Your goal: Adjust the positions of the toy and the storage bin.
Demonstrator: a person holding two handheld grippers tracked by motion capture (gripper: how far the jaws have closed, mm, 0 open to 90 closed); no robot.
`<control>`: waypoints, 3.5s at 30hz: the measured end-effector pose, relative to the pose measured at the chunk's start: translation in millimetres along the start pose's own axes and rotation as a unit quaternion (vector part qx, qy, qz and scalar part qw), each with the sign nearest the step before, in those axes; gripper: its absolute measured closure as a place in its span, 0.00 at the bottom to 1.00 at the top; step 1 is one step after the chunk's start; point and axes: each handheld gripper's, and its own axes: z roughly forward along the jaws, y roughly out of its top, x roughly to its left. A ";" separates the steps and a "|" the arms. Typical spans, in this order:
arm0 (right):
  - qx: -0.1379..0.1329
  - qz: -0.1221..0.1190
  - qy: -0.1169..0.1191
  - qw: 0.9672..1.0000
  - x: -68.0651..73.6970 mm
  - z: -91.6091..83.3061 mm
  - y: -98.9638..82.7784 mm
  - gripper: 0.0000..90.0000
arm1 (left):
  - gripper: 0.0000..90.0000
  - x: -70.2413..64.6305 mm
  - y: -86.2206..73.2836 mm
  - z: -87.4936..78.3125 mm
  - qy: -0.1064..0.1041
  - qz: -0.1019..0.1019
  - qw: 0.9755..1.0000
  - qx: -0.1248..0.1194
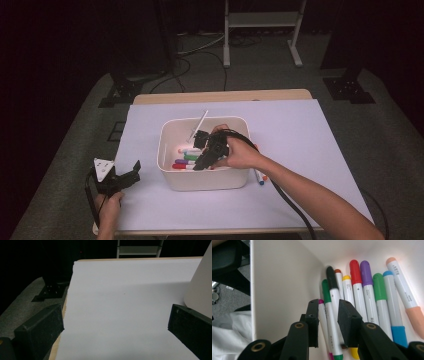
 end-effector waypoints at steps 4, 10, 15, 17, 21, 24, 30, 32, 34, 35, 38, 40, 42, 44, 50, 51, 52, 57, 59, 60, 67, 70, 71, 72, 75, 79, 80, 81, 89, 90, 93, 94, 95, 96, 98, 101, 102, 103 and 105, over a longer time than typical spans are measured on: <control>-0.016 0.008 -0.006 1.000 0.4 -14.3 -4.2 0.73 | 0.00 0.0 0.0 0.1 0.000 0.000 1.000 0.001; -0.057 0.023 -0.016 0.998 1.3 -49.5 -19.0 0.66 | 0.00 -0.3 0.0 0.1 0.000 0.001 1.000 0.001; -0.089 0.035 -0.032 0.995 1.4 -77.3 -37.0 0.61 | 0.00 -0.9 0.0 0.1 0.001 0.002 1.000 0.001; -0.100 0.040 -0.036 0.993 1.0 -86.3 -44.9 0.59 | 0.00 -0.9 0.0 0.1 0.001 0.002 1.000 0.001; -0.108 0.049 -0.049 0.992 0.0 -98.6 -62.1 0.57 | 0.00 -1.1 -0.1 0.1 0.002 0.001 1.000 0.001; -0.115 0.058 -0.052 0.990 -1.7 -105.2 -73.9 0.57 | 0.00 -1.3 0.0 0.0 0.002 0.002 1.000 0.001; -0.126 0.077 -0.060 0.987 -3.1 -116.6 -94.1 0.56 | 0.00 -1.2 0.0 -0.1 0.001 0.003 1.000 0.002; -0.128 0.084 -0.065 0.986 -3.6 -120.7 -100.7 0.55 | 0.00 -1.2 -0.1 -0.2 0.002 0.003 1.000 0.002; -0.133 0.090 -0.068 0.985 -4.5 -124.3 -107.6 0.55 | 0.00 -1.3 0.0 -0.2 0.001 0.003 1.000 0.002; -0.133 0.092 -0.069 0.984 -4.8 -125.8 -111.1 0.54 | 0.00 -1.3 0.0 -0.2 0.001 0.003 1.000 0.002; -0.138 0.098 -0.075 0.983 -5.3 -130.6 -121.7 0.53 | 0.00 -1.4 -0.1 -0.2 0.002 0.004 1.000 0.002; -0.142 0.102 -0.079 0.981 -5.6 -133.4 -128.6 0.53 | 0.00 -1.6 0.0 -0.3 0.002 0.004 1.000 0.002; -0.144 0.106 -0.082 0.980 -6.5 -135.4 -135.8 0.52 | 0.00 -1.5 0.0 -0.3 0.002 0.005 1.000 0.002; -0.147 0.111 -0.086 0.979 -8.3 -135.9 -143.3 0.52 | 0.00 -1.7 -0.1 -0.2 0.002 0.004 1.000 0.001; -0.151 0.138 -0.094 0.974 -19.2 -129.0 -168.4 0.51 | 0.00 -1.5 -0.1 -0.1 0.003 0.004 1.000 0.001; -0.148 0.143 -0.097 0.974 -21.5 -126.7 -172.3 0.51 | 0.00 -1.6 -0.1 0.0 0.003 0.004 1.000 0.001; -0.146 0.148 -0.100 0.973 -23.8 -124.2 -175.9 0.51 | 0.00 -1.6 -0.1 -0.1 0.003 0.004 1.000 0.001; -0.141 0.172 -0.103 0.969 -35.5 -108.8 -191.6 0.51 | 0.00 -1.6 -0.2 0.0 0.003 0.004 1.000 0.001; -0.137 0.181 -0.102 0.969 -39.9 -101.7 -196.6 0.51 | 0.00 -1.5 -0.2 0.1 0.003 0.004 1.000 0.001; -0.137 0.184 -0.100 0.968 -42.0 -98.1 -198.9 0.51 | 0.00 -1.4 -0.1 0.1 0.004 0.003 1.000 0.001; -0.126 0.200 -0.106 0.966 -52.3 -75.7 -205.0 0.50 | 0.00 -0.8 -0.1 0.3 0.003 0.002 1.000 0.002; -0.121 0.205 -0.112 0.965 -56.7 -66.4 -203.8 0.50 | 0.00 -0.8 -0.1 0.1 0.003 0.003 1.000 0.002; -0.120 0.207 -0.116 0.964 -58.1 -63.5 -203.1 0.50 | 0.00 -0.9 -0.1 0.0 0.003 0.003 1.000 0.002; -0.120 0.208 -0.116 0.964 -59.9 -60.7 -202.5 0.50 | 0.00 -1.0 -0.1 0.0 0.003 0.003 1.000 0.002; -0.119 0.214 -0.117 0.962 -64.5 -52.8 -200.7 0.50 | 0.00 -0.8 -0.1 0.1 0.003 0.003 1.000 0.002; -0.115 0.227 -0.123 0.959 -69.7 -43.0 -200.2 0.52 | 0.00 -0.7 -0.1 0.0 0.003 0.003 1.000 0.002; -0.114 0.230 -0.128 0.958 -70.9 -41.0 -200.5 0.53 | 0.00 -0.7 -0.1 0.0 0.003 0.003 1.000 0.002; -0.113 0.231 -0.130 0.958 -72.2 -39.3 -201.0 0.53 | 0.00 -0.8 -0.1 0.0 0.003 0.003 1.000 0.002; -0.113 0.244 -0.146 0.952 -77.6 -29.4 -203.0 0.56 | 0.00 -1.1 -0.1 0.0 0.003 0.002 1.000 0.001; -0.110 0.246 -0.151 0.951 -77.7 -28.4 -203.1 0.57 | 0.00 -1.1 -0.1 0.0 0.003 0.002 1.000 0.001; -0.103 0.247 -0.158 0.950 -79.2 -24.6 -204.7 0.58 | 0.00 -1.0 -0.1 0.0 0.003 0.002 1.000 0.001; -0.099 0.249 -0.160 0.950 -79.3 -23.7 -205.3 0.58 | 0.00 -0.9 -0.1 -0.1 0.003 0.003 1.000 0.001; -0.097 0.249 -0.163 0.950 -79.3 -22.9 -206.0 0.58 | 0.00 -0.9 -0.1 0.0 0.003 0.002 1.000 0.001; -0.094 0.249 -0.166 0.949 -79.3 -22.9 -207.1 0.58 | 0.00 -0.8 -0.1 0.0 0.002 0.002 1.000 0.001; -0.099 0.254 -0.165 0.948 -79.1 -24.3 -210.0 0.59 | 0.00 -0.7 -0.1 -0.1 0.002 0.002 1.000 0.001; -0.097 0.256 -0.174 0.946 -78.1 -28.1 -215.9 0.59 | 0.00 -0.7 -0.1 0.0 0.002 0.003 1.000 0.002; -0.097 0.258 -0.176 0.945 -78.0 -29.6 -218.4 0.59 | 0.00 -0.7 -0.1 0.0 0.003 0.003 1.000 0.002; -0.095 0.259 -0.181 0.944 -77.9 -31.2 -221.4 0.59 | 0.00 -0.8 -0.1 0.0 0.003 0.003 1.000 0.001; -0.096 0.264 -0.187 0.941 -77.4 -35.0 -227.7 0.60 | 0.00 -1.0 -0.1 0.0 0.003 0.002 1.000 0.001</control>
